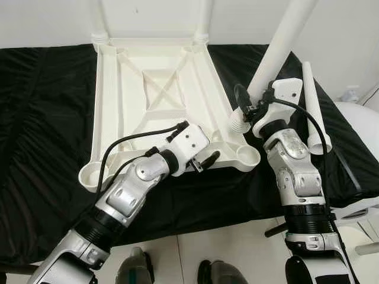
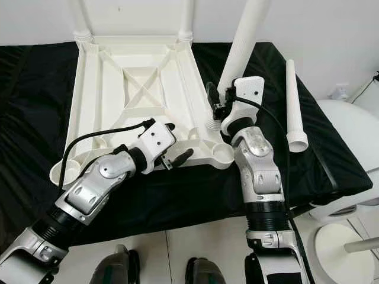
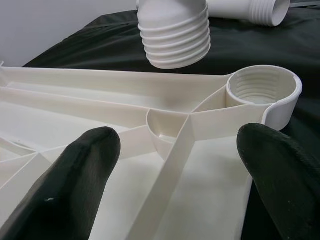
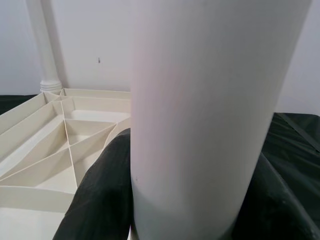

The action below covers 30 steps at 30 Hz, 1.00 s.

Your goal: Building children table

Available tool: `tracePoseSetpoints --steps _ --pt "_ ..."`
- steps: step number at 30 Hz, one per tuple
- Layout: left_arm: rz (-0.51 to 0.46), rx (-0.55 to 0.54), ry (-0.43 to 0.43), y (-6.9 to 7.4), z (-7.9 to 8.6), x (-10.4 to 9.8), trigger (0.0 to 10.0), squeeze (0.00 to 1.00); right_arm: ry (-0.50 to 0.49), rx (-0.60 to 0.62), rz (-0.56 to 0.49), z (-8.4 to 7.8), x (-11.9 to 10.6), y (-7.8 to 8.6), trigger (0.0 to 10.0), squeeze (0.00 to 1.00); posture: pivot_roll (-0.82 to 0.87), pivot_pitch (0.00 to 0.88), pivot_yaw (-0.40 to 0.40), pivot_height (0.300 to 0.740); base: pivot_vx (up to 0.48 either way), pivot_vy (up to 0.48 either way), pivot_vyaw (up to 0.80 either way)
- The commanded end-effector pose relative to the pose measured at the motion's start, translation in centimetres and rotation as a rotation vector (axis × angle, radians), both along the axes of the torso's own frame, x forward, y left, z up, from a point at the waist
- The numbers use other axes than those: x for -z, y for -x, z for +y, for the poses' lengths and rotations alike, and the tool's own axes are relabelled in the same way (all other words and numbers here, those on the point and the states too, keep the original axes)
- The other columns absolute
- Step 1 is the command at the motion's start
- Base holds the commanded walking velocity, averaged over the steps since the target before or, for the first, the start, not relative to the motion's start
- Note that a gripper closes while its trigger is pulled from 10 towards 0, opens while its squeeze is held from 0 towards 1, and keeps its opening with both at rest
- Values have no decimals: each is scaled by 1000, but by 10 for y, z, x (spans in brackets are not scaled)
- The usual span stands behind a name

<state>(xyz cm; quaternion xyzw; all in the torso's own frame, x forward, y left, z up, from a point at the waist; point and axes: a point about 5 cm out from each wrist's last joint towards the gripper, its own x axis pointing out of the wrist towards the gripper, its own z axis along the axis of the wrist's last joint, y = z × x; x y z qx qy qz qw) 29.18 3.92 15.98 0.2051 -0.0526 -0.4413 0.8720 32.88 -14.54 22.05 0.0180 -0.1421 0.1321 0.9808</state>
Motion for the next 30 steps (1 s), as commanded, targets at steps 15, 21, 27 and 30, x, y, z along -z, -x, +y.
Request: tracePoseSetpoints --steps 15,21,27,30 --pt "54 194 -140 5 -29 26 10000 0 0 13 -23 -5 -3 -1 10000 0 29 79 -53 740 0 0 0" --pt "89 117 -170 -10 -26 28 10000 0 -2 18 -26 -5 -4 -1 10000 0 26 83 -48 740 0 0 0" --pt "176 71 -185 -19 -21 35 10000 0 -2 20 -29 -5 -4 -1 10000 0 22 84 -45 740 0 0 0" --pt "224 64 -175 -21 -17 36 10000 0 -1 19 -30 -5 -5 -1 10000 0 24 86 -45 740 0 0 0"
